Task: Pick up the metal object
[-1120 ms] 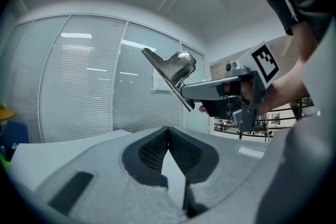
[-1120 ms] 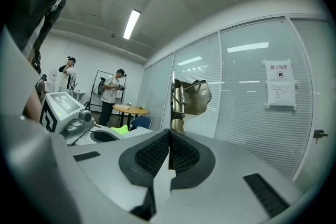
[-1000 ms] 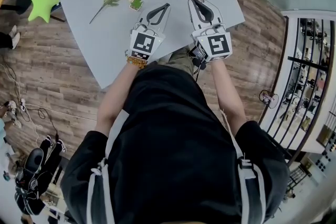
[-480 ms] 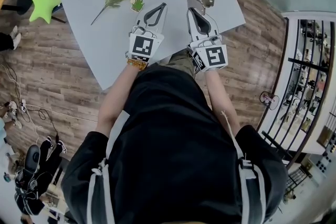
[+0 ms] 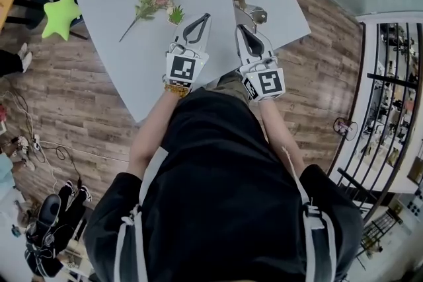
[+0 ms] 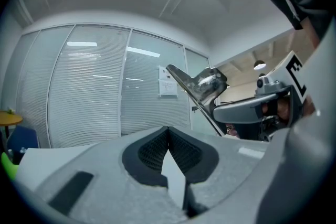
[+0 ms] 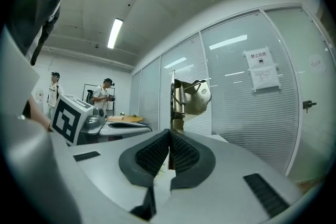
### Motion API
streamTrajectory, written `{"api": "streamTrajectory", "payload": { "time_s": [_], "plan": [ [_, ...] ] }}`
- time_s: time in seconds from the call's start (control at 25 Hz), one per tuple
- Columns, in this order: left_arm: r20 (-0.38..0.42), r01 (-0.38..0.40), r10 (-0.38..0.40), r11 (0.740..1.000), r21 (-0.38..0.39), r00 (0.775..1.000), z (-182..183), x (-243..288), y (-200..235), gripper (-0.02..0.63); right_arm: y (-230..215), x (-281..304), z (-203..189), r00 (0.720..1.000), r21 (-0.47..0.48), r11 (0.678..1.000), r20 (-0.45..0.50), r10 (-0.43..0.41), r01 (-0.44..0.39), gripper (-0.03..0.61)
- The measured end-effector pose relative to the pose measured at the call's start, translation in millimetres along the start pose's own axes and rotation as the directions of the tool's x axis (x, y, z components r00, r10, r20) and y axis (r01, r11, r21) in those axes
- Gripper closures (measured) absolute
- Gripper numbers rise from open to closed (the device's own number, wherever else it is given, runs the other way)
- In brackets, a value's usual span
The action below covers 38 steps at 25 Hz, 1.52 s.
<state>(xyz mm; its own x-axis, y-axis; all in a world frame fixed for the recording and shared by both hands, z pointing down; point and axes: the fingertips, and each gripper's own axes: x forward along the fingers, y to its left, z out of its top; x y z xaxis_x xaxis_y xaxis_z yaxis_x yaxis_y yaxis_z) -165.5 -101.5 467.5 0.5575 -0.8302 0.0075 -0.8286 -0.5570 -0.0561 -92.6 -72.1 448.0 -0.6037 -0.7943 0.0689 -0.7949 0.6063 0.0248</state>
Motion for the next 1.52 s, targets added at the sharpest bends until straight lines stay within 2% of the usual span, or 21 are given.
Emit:
{"api": "streamTrajectory", "payload": {
  "time_s": [0.68,1.52],
  "plan": [
    [0.003,0.009,-0.009,1.000,0.010,1.000,2,-3,-4,0.609,9,-7,-4,1.000,0.011,1.000,0.002,-0.007,0.007,0.577],
    [0.003,0.018,-0.018,1.000,0.014,1.000,1,-2,-10,0.609,-49,-38,9,0.996,-0.062,0.994,0.041,-0.083,0.085,0.577]
  ]
}}
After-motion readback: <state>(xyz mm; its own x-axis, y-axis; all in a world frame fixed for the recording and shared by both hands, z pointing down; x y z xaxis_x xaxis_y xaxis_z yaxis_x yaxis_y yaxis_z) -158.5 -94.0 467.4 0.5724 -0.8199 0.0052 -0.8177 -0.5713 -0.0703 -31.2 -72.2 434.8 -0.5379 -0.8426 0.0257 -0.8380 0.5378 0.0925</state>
